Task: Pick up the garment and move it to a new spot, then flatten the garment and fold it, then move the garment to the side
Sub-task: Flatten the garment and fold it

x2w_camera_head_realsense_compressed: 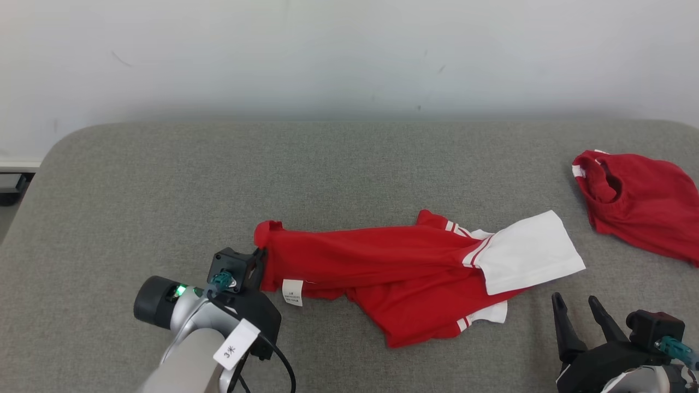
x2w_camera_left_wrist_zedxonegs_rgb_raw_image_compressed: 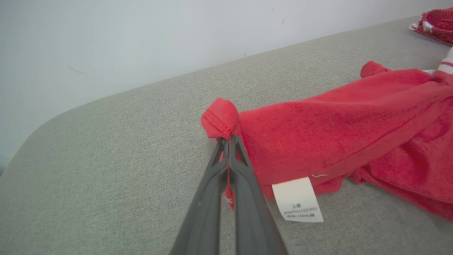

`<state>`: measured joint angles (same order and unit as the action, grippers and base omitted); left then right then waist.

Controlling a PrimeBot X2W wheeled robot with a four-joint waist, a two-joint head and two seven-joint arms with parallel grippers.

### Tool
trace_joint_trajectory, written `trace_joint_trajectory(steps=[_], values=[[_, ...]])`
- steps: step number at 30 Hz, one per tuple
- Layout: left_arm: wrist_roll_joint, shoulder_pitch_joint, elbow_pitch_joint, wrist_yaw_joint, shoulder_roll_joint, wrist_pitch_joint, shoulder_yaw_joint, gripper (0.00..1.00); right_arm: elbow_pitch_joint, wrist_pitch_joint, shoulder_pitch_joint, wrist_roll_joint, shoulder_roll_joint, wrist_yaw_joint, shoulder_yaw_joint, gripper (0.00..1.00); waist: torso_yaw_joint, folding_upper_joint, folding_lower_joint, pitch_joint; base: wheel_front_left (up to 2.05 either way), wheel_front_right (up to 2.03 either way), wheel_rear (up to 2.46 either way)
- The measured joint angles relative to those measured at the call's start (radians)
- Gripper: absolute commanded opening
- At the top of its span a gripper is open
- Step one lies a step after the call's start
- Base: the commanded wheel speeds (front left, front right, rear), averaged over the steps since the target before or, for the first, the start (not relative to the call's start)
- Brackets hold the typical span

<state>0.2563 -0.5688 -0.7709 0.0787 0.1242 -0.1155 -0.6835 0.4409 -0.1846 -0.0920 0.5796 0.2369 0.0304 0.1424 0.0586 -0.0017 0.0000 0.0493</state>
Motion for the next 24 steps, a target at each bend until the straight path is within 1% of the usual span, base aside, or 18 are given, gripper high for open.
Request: trace_joint_trajectory(steps=[1, 2, 3, 4, 5, 9, 12, 13, 18, 24], values=[[0.0, -0.005, -0.01, 0.0, -0.001, -0.004, 0.001, 0.17, 0.001, 0.0, 0.0, -0.001, 0.0, 0.0, 0.001, 1.0, -0.001, 0.0, 0.0, 0.003, 0.0, 0.0, 0.0], [0.002, -0.011, -0.02, 0.0, -0.001, -0.004, 0.002, 0.32, 0.001, 0.0, 0.0, -0.001, 0.0, 0.0, 0.001, 1.0, -0.002, -0.0001, 0.0, 0.005, 0.0, 0.0, 0.0], [0.006, -0.014, -0.022, 0.0, -0.002, -0.012, 0.007, 0.4, 0.001, 0.0, 0.0, -0.001, 0.0, -0.001, 0.001, 1.0, -0.003, -0.0001, 0.0, 0.006, 0.0, 0.0, 0.0], [0.008, -0.013, -0.022, 0.001, -0.005, -0.019, 0.01, 0.9, 0.001, 0.0, 0.0, -0.001, 0.0, -0.001, 0.001, 1.0, -0.003, 0.0, 0.0, 0.007, 0.0, 0.0, 0.0], [0.008, -0.013, -0.023, 0.002, -0.008, -0.023, 0.012, 1.0, 0.001, 0.0, 0.0, -0.001, 0.0, -0.001, 0.001, 1.0, -0.003, 0.0, 0.0, 0.008, 0.0, 0.0, 0.0], [0.015, -0.003, -0.017, 0.009, -0.023, -0.045, 0.015, 1.0, 0.0, 0.001, -0.001, -0.001, 0.005, -0.001, -0.005, 1.0, -0.001, 0.0, 0.0, 0.009, 0.0, 0.0, 0.0], [0.015, 0.031, -0.002, 0.011, -0.025, -0.063, 0.015, 1.0, 0.001, 0.002, -0.007, -0.001, 0.027, -0.001, -0.012, 1.0, 0.005, 0.0, 0.0001, 0.01, 0.0, 0.0, 0.0], [0.015, 0.06, 0.013, 0.018, -0.026, -0.071, 0.014, 1.0, 0.002, 0.01, -0.022, -0.002, 0.035, -0.001, -0.012, 1.0, 0.01, -0.0001, 0.0, 0.009, 0.0, 0.0, 0.0], [0.015, 0.115, 0.037, 0.019, -0.031, -0.073, -0.007, 1.0, 0.003, 0.022, -0.048, -0.024, 0.063, -0.003, -0.012, 1.0, 0.021, 0.0, 0.0, 0.003, 0.0, 0.0, 0.0], [0.01, 0.13, 0.002, 0.028, -0.032, -0.064, -0.006, 1.0, 0.007, 0.039, -0.093, -0.04, 0.067, -0.003, 0.005, 1.0, 0.025, -0.0001, -0.0001, -0.006, 0.0, 0.0, 0.0]])
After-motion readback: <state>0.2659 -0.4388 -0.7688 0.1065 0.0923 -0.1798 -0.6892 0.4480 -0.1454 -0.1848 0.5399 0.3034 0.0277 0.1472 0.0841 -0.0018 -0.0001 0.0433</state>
